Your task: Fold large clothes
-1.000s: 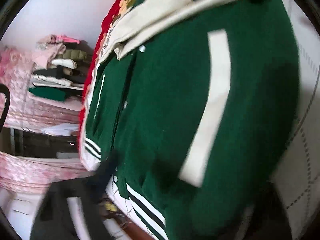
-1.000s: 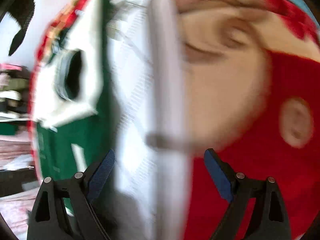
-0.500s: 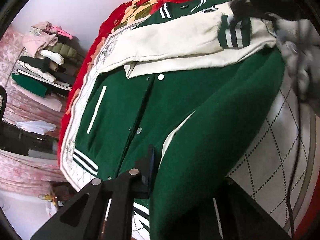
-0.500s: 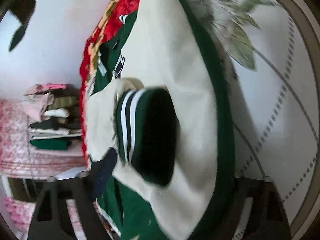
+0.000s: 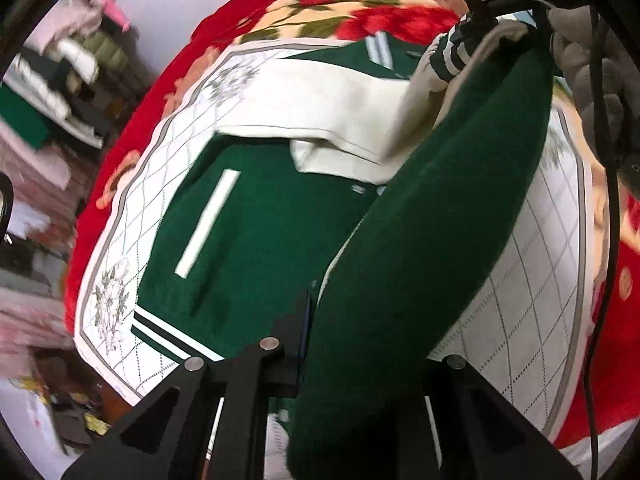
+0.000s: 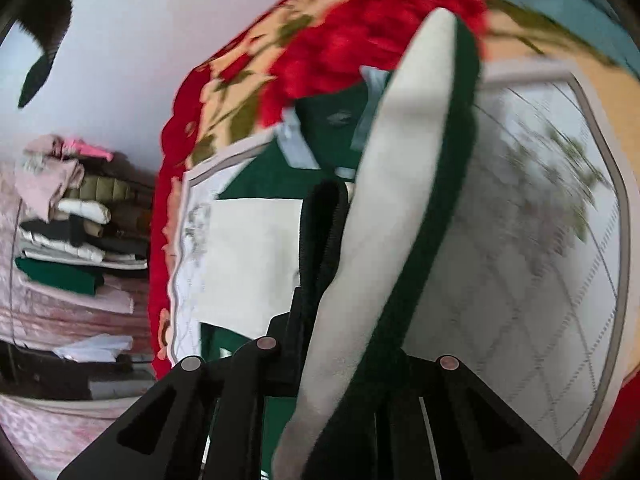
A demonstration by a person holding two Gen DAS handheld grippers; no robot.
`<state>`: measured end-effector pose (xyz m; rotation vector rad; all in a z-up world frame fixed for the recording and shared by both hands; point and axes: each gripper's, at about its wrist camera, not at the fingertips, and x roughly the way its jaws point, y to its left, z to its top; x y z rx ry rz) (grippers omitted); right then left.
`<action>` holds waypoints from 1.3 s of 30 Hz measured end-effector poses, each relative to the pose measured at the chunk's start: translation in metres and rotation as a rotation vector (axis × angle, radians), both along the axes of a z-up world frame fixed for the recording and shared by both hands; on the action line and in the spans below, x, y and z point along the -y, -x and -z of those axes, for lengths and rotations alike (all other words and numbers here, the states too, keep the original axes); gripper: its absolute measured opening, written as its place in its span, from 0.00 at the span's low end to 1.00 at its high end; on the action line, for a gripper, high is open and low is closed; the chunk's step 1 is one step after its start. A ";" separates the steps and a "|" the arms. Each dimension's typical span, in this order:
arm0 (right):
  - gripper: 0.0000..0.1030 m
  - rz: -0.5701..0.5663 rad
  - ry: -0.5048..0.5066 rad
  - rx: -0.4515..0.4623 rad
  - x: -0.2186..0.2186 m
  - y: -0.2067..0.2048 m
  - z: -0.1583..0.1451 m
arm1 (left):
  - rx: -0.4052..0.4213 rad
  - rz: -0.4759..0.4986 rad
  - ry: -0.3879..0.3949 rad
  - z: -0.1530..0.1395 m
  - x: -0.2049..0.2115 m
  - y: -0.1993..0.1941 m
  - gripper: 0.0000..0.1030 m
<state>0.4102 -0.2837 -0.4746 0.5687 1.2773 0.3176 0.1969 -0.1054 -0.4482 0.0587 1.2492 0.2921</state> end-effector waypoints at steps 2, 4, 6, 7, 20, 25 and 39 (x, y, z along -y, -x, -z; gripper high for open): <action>0.12 -0.032 0.033 0.017 -0.045 -0.013 -0.019 | 0.008 -0.043 0.045 -0.005 -0.035 -0.004 0.10; 0.12 -0.059 0.066 0.024 -0.089 -0.024 -0.027 | 0.000 -0.083 0.085 0.000 -0.075 -0.008 0.16; 0.12 -0.105 0.104 0.012 -0.148 -0.038 -0.025 | -0.008 -0.133 0.117 0.009 -0.113 -0.009 0.17; 0.12 -0.118 0.112 0.005 -0.167 -0.043 -0.023 | -0.014 -0.154 0.119 0.014 -0.132 -0.009 0.18; 0.64 -0.372 0.073 -0.188 -0.362 -0.063 0.077 | 0.022 -0.646 0.445 0.062 -0.340 0.069 0.64; 0.68 -0.426 0.049 -0.130 -0.323 -0.039 0.052 | -0.014 -0.702 0.462 0.066 -0.337 0.096 0.64; 0.85 -0.161 0.163 -0.153 -0.136 -0.009 0.113 | -0.063 -0.586 0.196 0.109 -0.326 0.041 0.03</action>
